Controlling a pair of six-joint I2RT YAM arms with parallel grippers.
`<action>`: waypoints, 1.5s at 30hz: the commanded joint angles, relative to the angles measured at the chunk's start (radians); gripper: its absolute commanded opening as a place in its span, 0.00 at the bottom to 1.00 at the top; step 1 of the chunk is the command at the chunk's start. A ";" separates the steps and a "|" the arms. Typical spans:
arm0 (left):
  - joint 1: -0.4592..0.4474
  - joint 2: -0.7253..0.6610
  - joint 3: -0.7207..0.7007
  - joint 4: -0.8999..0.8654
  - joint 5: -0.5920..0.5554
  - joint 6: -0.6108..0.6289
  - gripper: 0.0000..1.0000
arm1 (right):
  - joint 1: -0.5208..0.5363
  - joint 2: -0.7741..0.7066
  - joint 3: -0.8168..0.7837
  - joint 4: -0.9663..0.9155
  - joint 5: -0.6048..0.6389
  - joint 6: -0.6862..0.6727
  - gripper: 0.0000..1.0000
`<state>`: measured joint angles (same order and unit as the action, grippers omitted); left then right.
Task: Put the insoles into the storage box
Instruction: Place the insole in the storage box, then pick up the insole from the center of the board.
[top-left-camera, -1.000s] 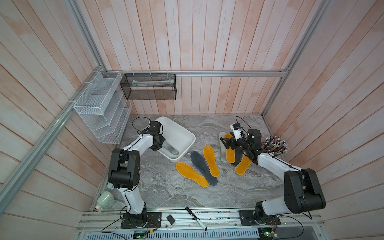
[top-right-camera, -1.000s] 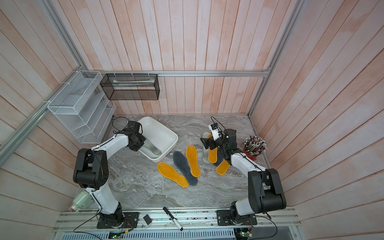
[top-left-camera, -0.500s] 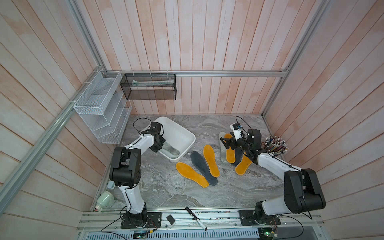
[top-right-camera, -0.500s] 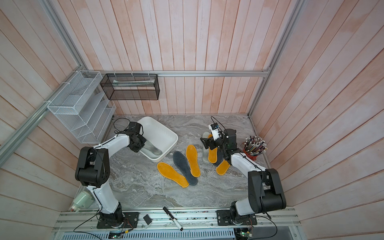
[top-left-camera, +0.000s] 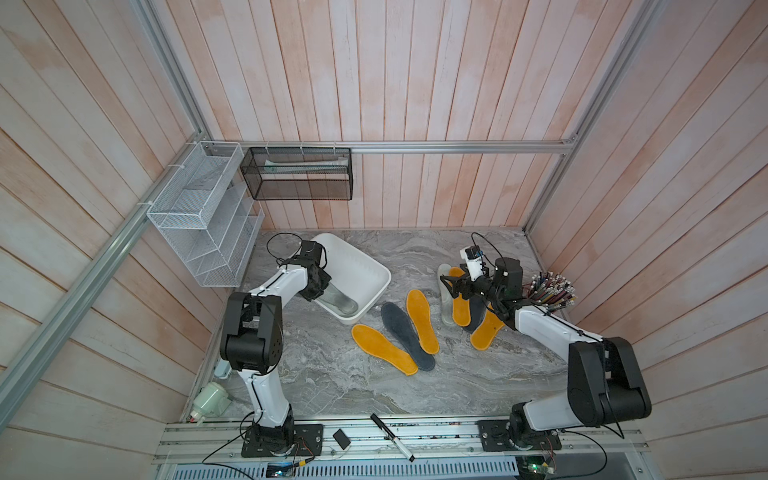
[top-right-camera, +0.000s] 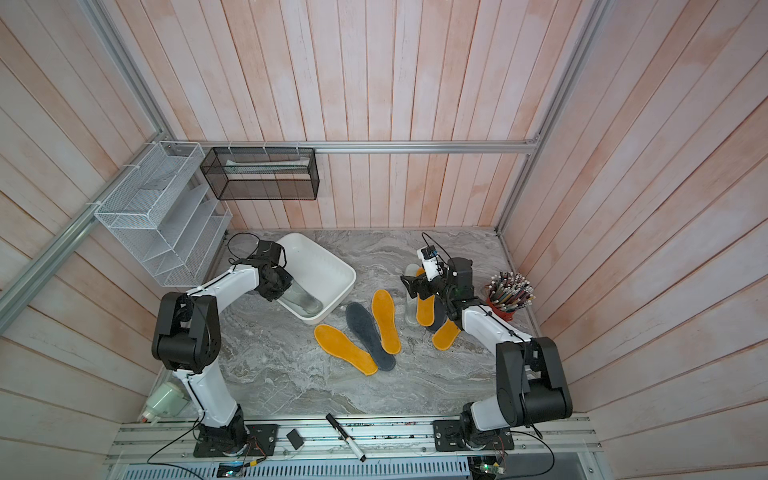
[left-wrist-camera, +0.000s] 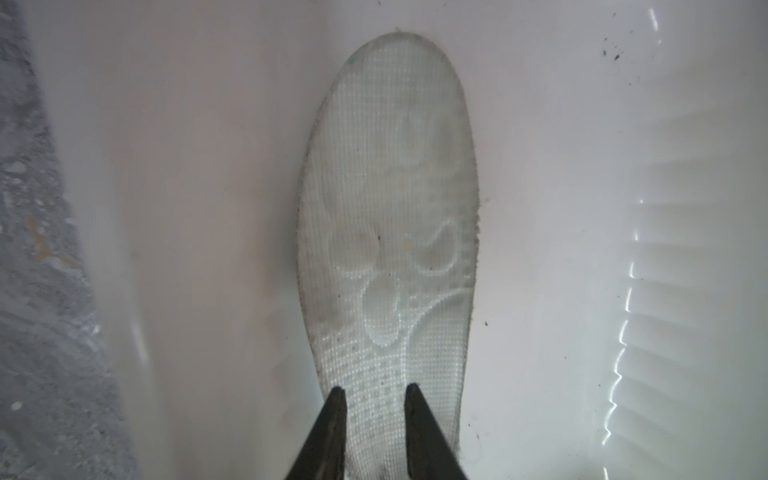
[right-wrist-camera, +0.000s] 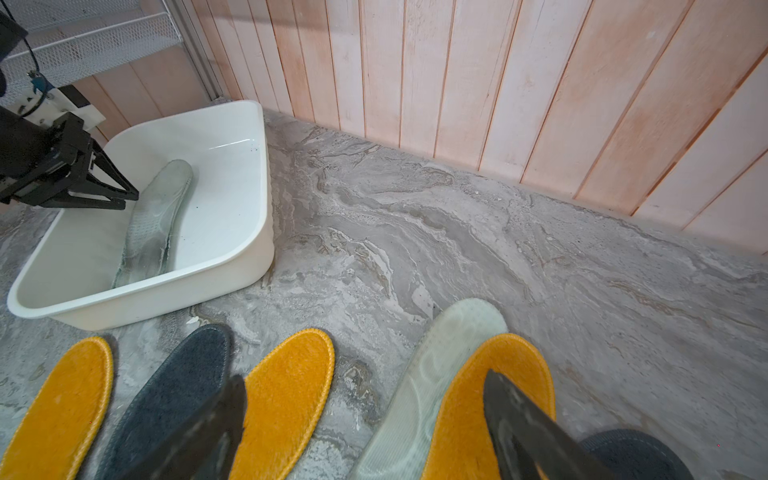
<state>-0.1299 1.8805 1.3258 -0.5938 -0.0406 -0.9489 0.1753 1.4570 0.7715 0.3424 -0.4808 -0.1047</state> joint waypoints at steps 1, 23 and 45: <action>0.007 0.008 0.028 -0.021 -0.002 0.013 0.27 | -0.005 0.002 0.018 -0.001 -0.019 0.007 0.90; -0.032 -0.171 0.013 0.169 0.189 0.000 0.48 | 0.054 0.084 0.206 -0.340 -0.233 0.055 0.89; -0.066 -0.208 -0.049 0.196 0.222 -0.029 0.50 | 0.075 0.476 0.590 -0.852 0.162 0.207 0.72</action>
<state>-0.1913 1.7020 1.2888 -0.4099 0.1787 -0.9741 0.2520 1.9106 1.3304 -0.3889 -0.3882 0.1047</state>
